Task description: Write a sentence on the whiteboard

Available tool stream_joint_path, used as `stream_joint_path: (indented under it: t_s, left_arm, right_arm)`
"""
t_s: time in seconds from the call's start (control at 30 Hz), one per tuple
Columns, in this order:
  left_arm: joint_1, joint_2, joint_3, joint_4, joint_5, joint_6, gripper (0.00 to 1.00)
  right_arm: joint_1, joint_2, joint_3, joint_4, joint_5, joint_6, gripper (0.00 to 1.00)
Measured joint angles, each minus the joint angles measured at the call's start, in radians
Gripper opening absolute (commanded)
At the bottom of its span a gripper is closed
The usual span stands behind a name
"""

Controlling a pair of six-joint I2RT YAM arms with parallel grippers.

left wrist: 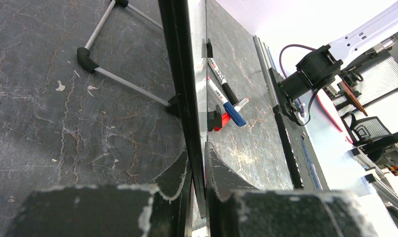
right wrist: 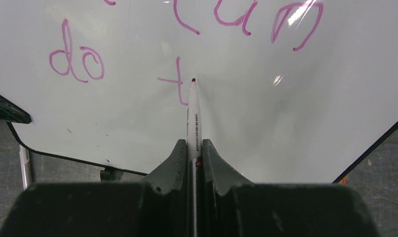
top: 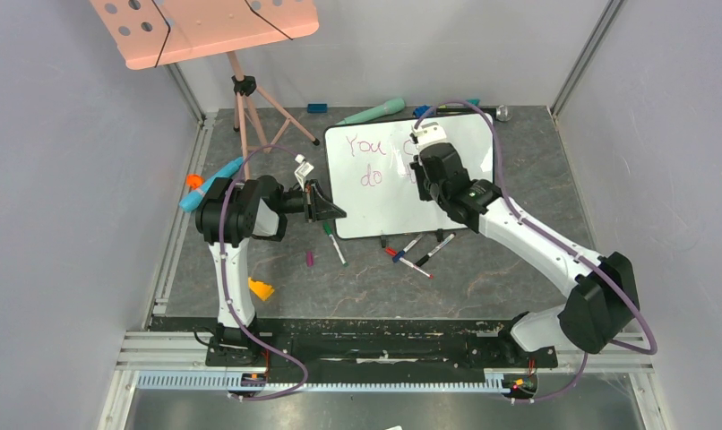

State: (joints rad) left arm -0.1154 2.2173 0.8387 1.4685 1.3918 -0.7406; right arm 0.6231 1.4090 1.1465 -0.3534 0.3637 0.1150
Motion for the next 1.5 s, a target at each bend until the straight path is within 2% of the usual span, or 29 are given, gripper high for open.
stream_joint_path:
  t_s: [0.77, 1.13, 1.5]
  left_arm:
    - [0.0, 0.0, 0.0, 0.0, -0.001, 0.0, 0.02]
    - [0.0, 0.0, 0.0, 0.0, -0.001, -0.006, 0.02]
    - [0.0, 0.0, 0.0, 0.0, -0.001, -0.006, 0.02]
  right_arm:
    - [-0.021, 0.058, 0.061, -0.005, 0.002, 0.0, 0.0]
    - [-0.02, -0.011, -0.086, 0.026, -0.03, 0.016, 0.0]
    - [-0.019, -0.006, -0.072, 0.011, -0.033, 0.019, 0.0]
